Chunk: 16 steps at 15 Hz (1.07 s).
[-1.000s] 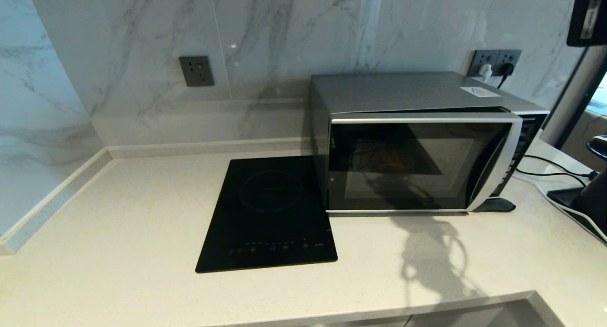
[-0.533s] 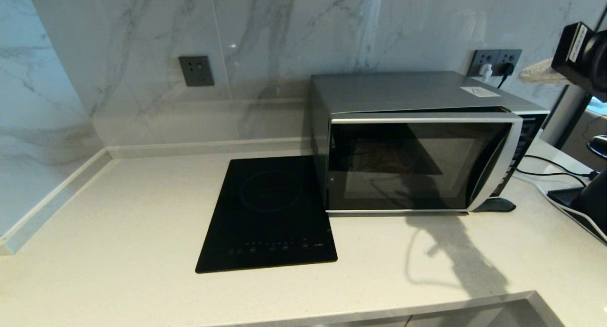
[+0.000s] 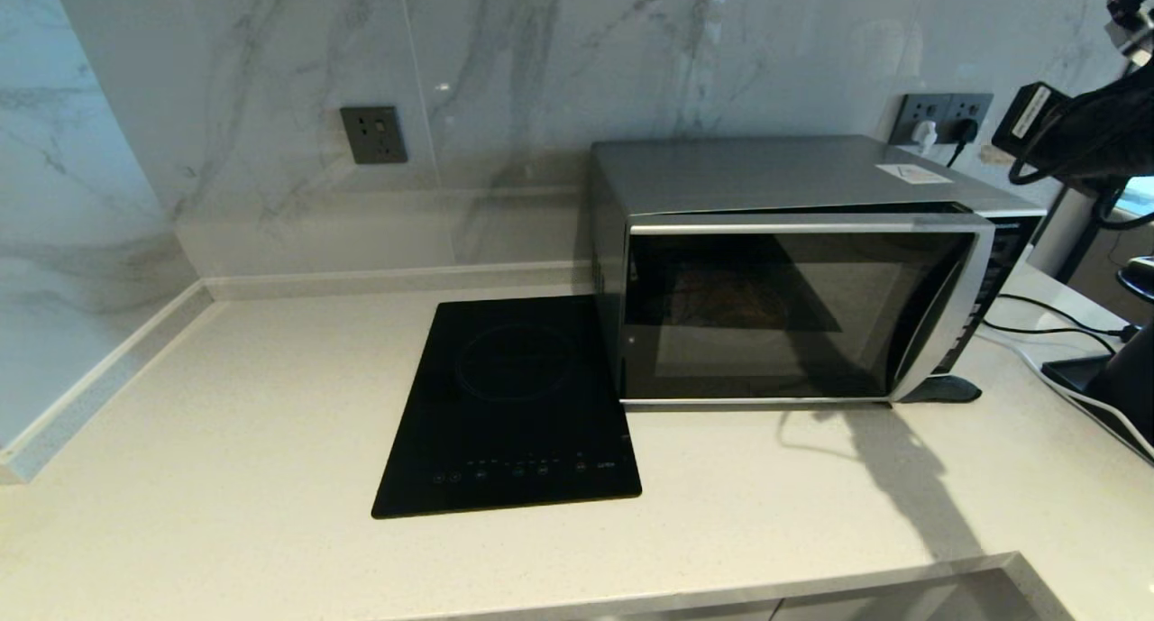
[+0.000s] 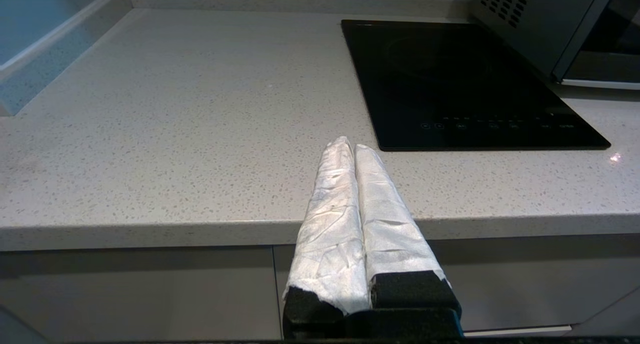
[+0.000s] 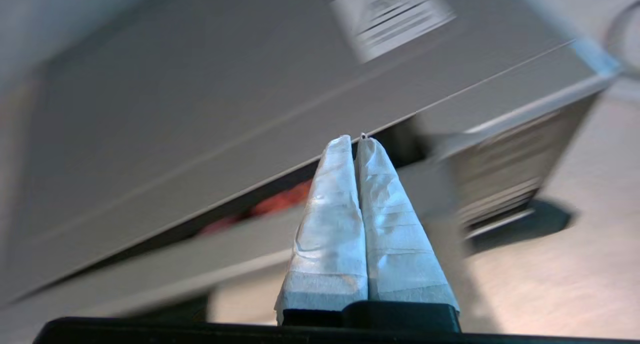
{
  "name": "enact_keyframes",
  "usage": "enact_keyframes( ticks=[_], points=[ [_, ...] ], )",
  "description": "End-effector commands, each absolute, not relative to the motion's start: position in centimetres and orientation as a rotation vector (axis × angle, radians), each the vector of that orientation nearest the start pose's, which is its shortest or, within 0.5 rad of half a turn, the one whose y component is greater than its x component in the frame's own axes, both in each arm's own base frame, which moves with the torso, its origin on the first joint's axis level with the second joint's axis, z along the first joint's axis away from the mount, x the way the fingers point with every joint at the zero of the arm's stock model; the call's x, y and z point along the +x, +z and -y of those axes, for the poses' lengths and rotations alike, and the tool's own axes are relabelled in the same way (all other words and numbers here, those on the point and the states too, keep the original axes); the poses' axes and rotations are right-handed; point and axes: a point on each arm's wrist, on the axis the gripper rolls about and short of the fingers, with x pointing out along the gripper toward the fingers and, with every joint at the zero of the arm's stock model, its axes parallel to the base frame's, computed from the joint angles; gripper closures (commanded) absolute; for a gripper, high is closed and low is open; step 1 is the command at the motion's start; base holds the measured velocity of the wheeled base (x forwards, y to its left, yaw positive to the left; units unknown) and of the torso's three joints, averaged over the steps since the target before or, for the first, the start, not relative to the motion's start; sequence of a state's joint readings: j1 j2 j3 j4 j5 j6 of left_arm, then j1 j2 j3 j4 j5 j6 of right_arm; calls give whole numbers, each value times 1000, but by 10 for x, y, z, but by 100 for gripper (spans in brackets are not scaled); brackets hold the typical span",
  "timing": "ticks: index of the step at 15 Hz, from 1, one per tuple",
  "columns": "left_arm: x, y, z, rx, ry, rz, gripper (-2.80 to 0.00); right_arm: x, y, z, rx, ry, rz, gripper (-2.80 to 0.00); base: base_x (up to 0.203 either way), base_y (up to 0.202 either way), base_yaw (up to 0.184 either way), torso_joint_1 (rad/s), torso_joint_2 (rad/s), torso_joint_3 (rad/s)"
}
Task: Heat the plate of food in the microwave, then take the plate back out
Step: Open the microwave oven
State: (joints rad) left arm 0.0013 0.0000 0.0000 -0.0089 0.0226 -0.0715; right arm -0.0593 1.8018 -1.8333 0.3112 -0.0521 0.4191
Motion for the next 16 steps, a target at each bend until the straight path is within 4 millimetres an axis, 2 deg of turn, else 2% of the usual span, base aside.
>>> enact_keyframes(
  ticks=[1,7,16],
  points=[
    [-23,76,0,-72,24,9,0,368,323,25,398,-198,-292,0,0,0,0,0,0,0],
    [-23,76,0,-72,24,9,0,385,309,27,389,-202,-318,0,0,0,0,0,0,0],
    [-23,76,0,-72,24,9,0,388,299,29,386,-215,-353,0,0,0,0,0,0,0]
  ],
)
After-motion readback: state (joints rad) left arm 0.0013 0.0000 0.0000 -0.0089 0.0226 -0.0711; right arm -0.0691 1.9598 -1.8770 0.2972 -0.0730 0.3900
